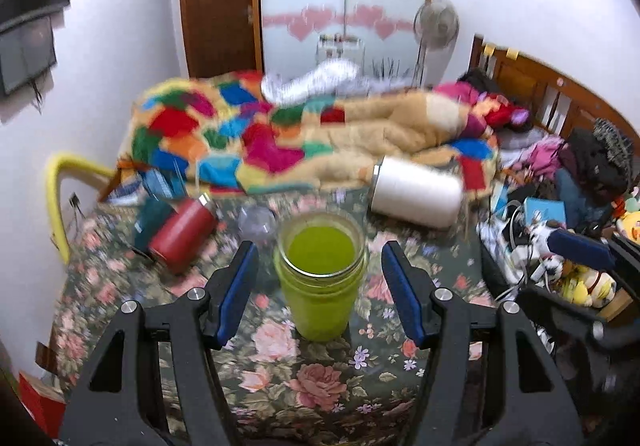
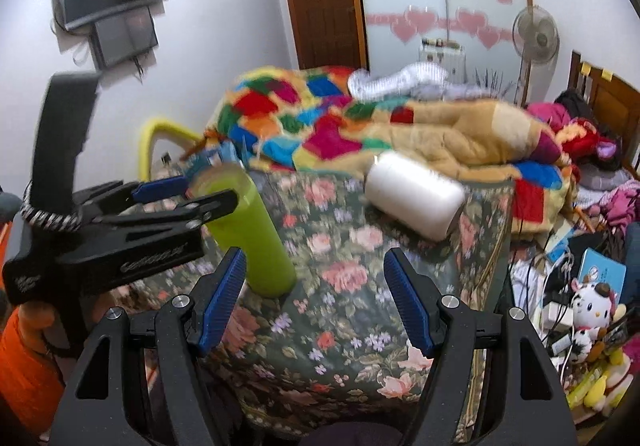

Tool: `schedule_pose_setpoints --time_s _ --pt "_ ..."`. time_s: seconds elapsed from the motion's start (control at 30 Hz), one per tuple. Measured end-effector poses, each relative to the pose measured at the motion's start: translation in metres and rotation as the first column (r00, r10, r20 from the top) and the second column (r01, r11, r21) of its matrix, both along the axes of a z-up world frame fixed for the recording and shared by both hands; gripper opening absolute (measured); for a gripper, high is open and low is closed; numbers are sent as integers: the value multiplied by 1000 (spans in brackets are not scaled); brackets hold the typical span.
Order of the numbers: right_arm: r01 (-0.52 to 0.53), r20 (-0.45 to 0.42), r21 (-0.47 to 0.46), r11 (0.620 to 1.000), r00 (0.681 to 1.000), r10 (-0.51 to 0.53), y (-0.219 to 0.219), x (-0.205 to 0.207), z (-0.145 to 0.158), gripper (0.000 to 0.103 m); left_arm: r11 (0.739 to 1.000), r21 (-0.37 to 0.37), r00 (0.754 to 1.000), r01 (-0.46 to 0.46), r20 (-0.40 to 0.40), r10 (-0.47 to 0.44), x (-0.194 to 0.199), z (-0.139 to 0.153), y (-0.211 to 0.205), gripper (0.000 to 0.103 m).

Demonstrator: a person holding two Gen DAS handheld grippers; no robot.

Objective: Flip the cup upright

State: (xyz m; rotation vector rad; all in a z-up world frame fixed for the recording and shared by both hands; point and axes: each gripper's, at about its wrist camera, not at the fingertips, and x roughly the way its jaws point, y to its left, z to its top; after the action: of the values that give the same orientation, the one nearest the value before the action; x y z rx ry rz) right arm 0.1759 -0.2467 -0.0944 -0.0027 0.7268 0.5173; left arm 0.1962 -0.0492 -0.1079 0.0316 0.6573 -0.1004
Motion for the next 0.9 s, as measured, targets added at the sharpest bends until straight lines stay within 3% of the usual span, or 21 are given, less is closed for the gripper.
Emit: schedule_pose_setpoints --time_s 0.2,0.43,0.53,0.6,0.67,0.9 --pt "17 171 88 996 985 -32 -9 -40 58 68 1000 -23 979 -7 202 12 -68 64 14 68" --pt "19 357 165 986 931 -78 -13 -95 109 73 999 -28 914 -34 404 42 -146 107 21 81" --pt "29 403 175 984 910 -98 -11 -113 117 74 998 -38 891 -54 449 66 -170 114 23 87" --pt "37 422 178 983 900 -110 -8 -122 120 76 997 -39 879 -71 470 81 -180 115 25 96" --pt "46 431 178 983 894 -119 -6 -126 122 82 995 -42 868 -90 486 99 -190 115 27 101" --pt "87 448 170 982 881 -155 -5 -136 118 103 993 -65 872 -95 477 114 -201 114 31 103"
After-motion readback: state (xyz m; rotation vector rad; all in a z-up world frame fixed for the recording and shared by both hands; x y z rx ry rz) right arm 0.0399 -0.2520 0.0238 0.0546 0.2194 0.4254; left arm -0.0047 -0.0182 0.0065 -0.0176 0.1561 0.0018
